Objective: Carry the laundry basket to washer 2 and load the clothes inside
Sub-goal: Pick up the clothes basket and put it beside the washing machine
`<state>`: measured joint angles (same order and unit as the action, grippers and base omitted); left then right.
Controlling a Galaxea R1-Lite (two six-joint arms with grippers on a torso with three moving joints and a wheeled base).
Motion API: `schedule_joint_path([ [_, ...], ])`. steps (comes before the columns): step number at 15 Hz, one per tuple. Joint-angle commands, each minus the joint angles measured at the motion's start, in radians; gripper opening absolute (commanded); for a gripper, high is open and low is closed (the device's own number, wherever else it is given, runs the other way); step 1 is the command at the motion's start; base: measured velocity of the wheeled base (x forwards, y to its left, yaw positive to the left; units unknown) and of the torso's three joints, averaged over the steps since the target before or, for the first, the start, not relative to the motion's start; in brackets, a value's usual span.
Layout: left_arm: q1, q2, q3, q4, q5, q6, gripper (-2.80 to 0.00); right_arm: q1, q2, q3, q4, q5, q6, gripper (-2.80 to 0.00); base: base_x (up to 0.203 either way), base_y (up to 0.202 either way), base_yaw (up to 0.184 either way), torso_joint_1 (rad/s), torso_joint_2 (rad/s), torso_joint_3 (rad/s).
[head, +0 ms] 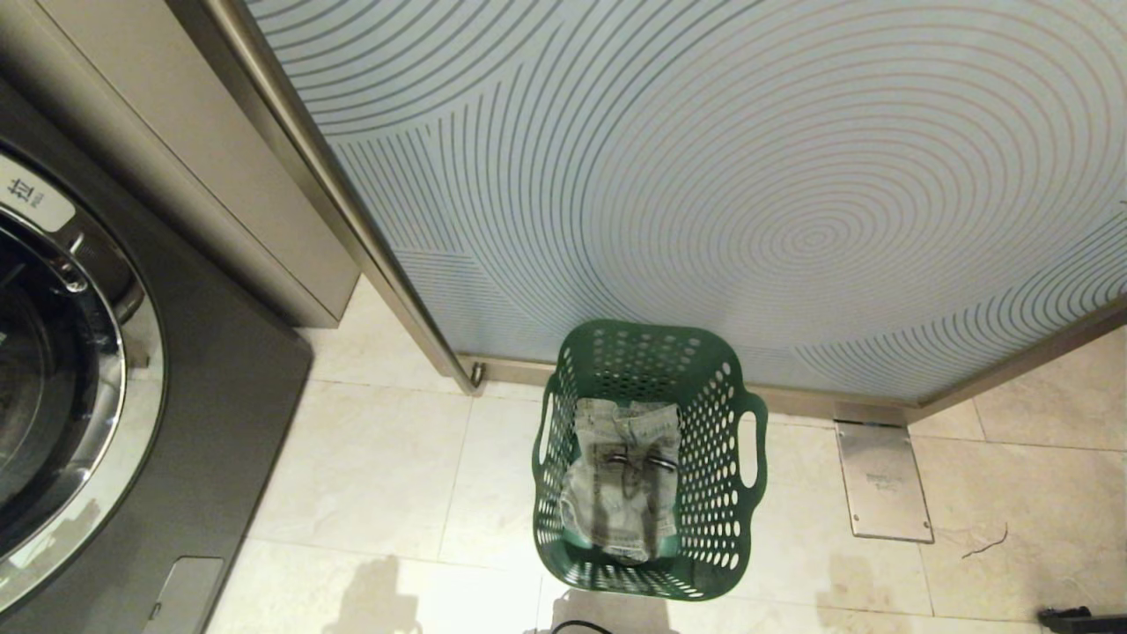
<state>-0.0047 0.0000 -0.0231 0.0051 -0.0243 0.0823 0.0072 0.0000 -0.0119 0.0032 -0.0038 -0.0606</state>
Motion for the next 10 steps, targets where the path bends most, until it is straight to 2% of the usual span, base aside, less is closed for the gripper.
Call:
schedule_joint_path([
  [1, 0.000, 0.002, -0.087, 0.004, -0.012, -0.013, -2.80, 0.000, 0.010, -0.112, 0.000, -0.015, -0.006, -2.80, 0.000, 0.000, 0.000, 0.000, 0.00, 0.000],
  [3, 0.000, 0.035, -0.255, 0.082, -0.071, -0.037, -2.80, 0.000, 0.080, -0.301, 0.090, -0.027, -0.002, -2.80, 0.000, 0.000, 0.000, 0.000, 0.00, 0.000],
  [5, -0.001, 0.169, -0.372, 0.200, -0.152, -0.050, -2.80, -0.009, 0.241, -0.436, 0.157, -0.033, 0.009, -2.80, 0.000, 0.000, 0.000, 0.000, 0.00, 0.000],
  [8, -0.001, 0.448, -0.413, 0.269, -0.287, -0.054, -2.80, -0.020, 0.512, -0.498, 0.193, -0.031, 0.029, -2.80, 0.000, 0.000, 0.000, 0.000, 0.00, 0.000],
  [10, -0.005, 0.653, -0.427, 0.264, -0.345, -0.030, -2.80, -0.021, 0.676, -0.511, 0.194, -0.028, 0.054, -2.80, 0.000, 0.000, 0.000, 0.000, 0.00, 0.000],
])
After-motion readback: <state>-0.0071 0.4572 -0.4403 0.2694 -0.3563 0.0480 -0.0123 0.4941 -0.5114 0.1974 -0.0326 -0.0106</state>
